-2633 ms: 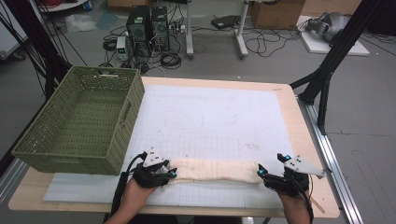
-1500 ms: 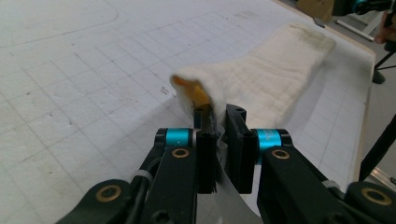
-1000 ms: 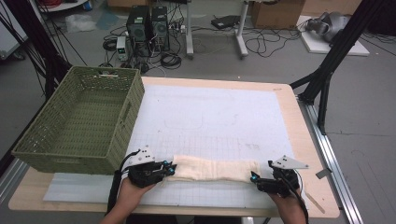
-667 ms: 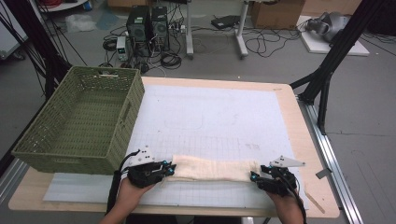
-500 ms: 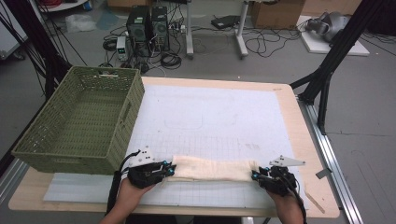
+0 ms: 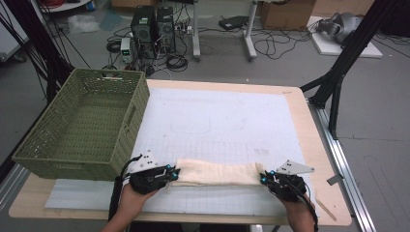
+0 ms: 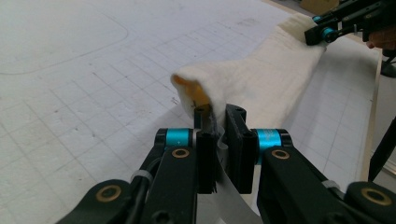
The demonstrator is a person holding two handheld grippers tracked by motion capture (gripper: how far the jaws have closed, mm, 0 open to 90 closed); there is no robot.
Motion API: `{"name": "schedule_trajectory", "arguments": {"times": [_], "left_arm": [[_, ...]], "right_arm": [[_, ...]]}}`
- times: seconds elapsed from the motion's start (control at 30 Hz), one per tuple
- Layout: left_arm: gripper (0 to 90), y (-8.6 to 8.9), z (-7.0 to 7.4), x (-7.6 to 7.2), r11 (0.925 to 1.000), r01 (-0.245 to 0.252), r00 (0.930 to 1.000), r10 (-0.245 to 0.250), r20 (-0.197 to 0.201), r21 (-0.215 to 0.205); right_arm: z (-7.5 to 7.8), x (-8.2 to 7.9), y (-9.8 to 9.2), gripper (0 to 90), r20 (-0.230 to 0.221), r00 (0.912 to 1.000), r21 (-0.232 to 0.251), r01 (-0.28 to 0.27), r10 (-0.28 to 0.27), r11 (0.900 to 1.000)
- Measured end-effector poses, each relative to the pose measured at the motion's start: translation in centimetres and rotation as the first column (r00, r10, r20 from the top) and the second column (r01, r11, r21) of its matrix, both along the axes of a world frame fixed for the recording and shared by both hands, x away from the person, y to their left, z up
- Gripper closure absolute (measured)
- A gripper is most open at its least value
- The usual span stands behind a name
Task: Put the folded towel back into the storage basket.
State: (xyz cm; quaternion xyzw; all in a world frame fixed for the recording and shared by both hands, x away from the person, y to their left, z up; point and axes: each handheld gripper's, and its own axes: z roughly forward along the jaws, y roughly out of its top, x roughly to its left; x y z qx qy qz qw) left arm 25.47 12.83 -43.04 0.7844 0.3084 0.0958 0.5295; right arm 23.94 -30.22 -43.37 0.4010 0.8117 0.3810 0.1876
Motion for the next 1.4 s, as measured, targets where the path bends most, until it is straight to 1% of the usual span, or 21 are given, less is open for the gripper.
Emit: {"name": "schedule_trajectory", "arguments": {"times": [0.13, 0.2, 0.37, 0.4, 0.57, 0.63, 0.7, 0.73, 0.77, 0.8, 0.83, 0.9, 0.97, 1.0, 1.03, 1.1, 1.13, 1.23, 1.27, 1.33, 1.4], "left_arm": [[82.9, 0.8, 0.7, -0.2, 0.999, -0.012, 0.9998, 0.012, 0.012, -0.043], [82.9, 0.9, 0.9, -0.2, 0.9987, -0.015, 0.9997, 0.016, 0.019, -0.049], [82.9, 1.6, 1.8, -0.5, 0.998, -0.022, 0.9984, 0.025, 0.051, -0.059], [82.9, 1.7, 2.0, -0.6, 0.9979, -0.024, 0.998, 0.028, 0.057, -0.06], [82.9, 2.2, 2.7, -1.0, 0.9971, -0.027, 0.9957, 0.033, 0.087, -0.072], [82.8, 2.4, 3.0, -1.1, 0.9968, -0.029, 0.9945, 0.036, 0.099, -0.075], [82.9, 2.6, 3.2, -1.3, 0.9967, -0.028, 0.9935, 0.036, 0.108, -0.077], [82.9, 2.8, 3.4, -1.4, 0.9966, -0.03, 0.9918, 0.039, 0.121, -0.077], [82.9, 2.8, 3.4, -1.4, 0.9966, -0.03, 0.9918, 0.039, 0.121, -0.077], [82.9, 3.1, 3.7, -1.5, 0.9962, -0.03, 0.9902, 0.04, 0.134, -0.082], [82.9, 3.1, 3.7, -1.5, 0.9962, -0.03, 0.9902, 0.04, 0.134, -0.082], [82.9, 3.3, 4.0, -1.5, 0.9961, -0.026, 0.9889, 0.038, 0.144, -0.084], [82.9, 3.6, 4.3, -1.6, 0.9957, -0.026, 0.9876, 0.04, 0.152, -0.088], [82.8, 3.7, 4.5, -1.7, 0.9957, -0.029, 0.9865, 0.043, 0.158, -0.088], [82.9, 3.9, 4.8, -1.8, 0.9955, -0.029, 0.9853, 0.044, 0.165, -0.09], [82.8, 4.0, 5.1, -1.9, 0.9952, -0.028, 0.9827, 0.045, 0.18, -0.094], [82.8, 4.2, 5.4, -2.0, 0.9956, -0.026, 0.9804, 0.044, 0.192, -0.09], [82.8, 4.4, 6.1, -2.3, 0.9966, -0.019, 0.9729, 0.036, 0.228, -0.08], [82.7, 4.6, 6.3, -2.4, 0.9971, -0.016, 0.9695, 0.034, 0.243, -0.074], [82.7, 4.8, 6.7, -2.5, 0.9976, -0.014, 0.9657, 0.031, 0.258, -0.068], [82.8, 5.0, 7.0, -2.6, 0.9969, -0.018, 0.9633, 0.038, 0.266, -0.077]], "right_arm": [[0.3, 0.1, 0.1, 81.3, 0.035, 0.9989, 0.02, -0.031, 0.031, 0.999], [0.3, 0.1, 0.1, 81.2, 0.034, 0.9988, 0.025, -0.037, 0.036, 0.999], [0.7, 0.4, 0.2, 81.2, 0.062, 0.9964, 0.058, -0.06, 0.057, 0.996], [0.9, 0.6, 0.2, 81.2, 0.075, 0.9954, 0.082, -0.065, 0.058, 0.995], [1.4, 0.9, 0.2, 81.2, 0.1, 0.993, 0.113, -0.074, 0.063, 0.991], [1.7, 1.1, 0.3, 81.3, 0.126, 0.9897, 0.128, -0.084, 0.067, 0.988], [1.8, 1.1, 0.4, 81.2, 0.131, 0.9893, 0.135, -0.082, 0.064, 0.988], [2.0, 1.2, 0.4, 81.3, 0.152, 0.9855, 0.144, -0.097, 0.075, 0.985], [2.0, 1.2, 0.4, 81.3, 0.152, 0.9855, 0.144, -0.097, 0.075, 0.985], [2.3, 1.2, 0.5, 81.3, 0.173, 0.9815, 0.156, -0.11, 0.082, 0.982], [2.4, 1.3, 0.5, 81.3, 0.185, 0.9792, 0.158, -0.114, 0.084, 0.981], [2.5, 1.3, 0.6, 81.3, 0.186, 0.979, 0.165, -0.116, 0.084, 0.98], [2.7, 1.5, 0.7, 81.3, 0.198, 0.9762, 0.172, -0.124, 0.089, 0.977], [2.9, 1.5, 0.8, 81.3, 0.204, 0.9749, 0.174, -0.127, 0.09, 0.977], [3.1, 1.7, 0.9, 81.3, 0.212, 0.9727, 0.187, -0.136, 0.095, 0.973], [3.2, 1.8, 1.0, 81.4, 0.216, 0.9716, 0.187, -0.139, 0.097, 0.972], [3.4, 1.9, 1.1, 81.3, 0.212, 0.9726, 0.197, -0.139, 0.096, 0.971], [4.0, 2.6, 1.4, 81.4, 0.231, 0.9676, 0.209, -0.152, 0.102, 0.966], [4.5, 3.0, 1.6, 81.4, 0.241, 0.9648, 0.216, -0.16, 0.106, 0.963], [4.7, 3.2, 1.7, 81.4, 0.25, 0.9624, 0.217, -0.162, 0.106, 0.963], [5.3, 3.6, 1.9, 81.5, 0.262, 0.9594, 0.227, -0.167, 0.105, 0.96]]}}
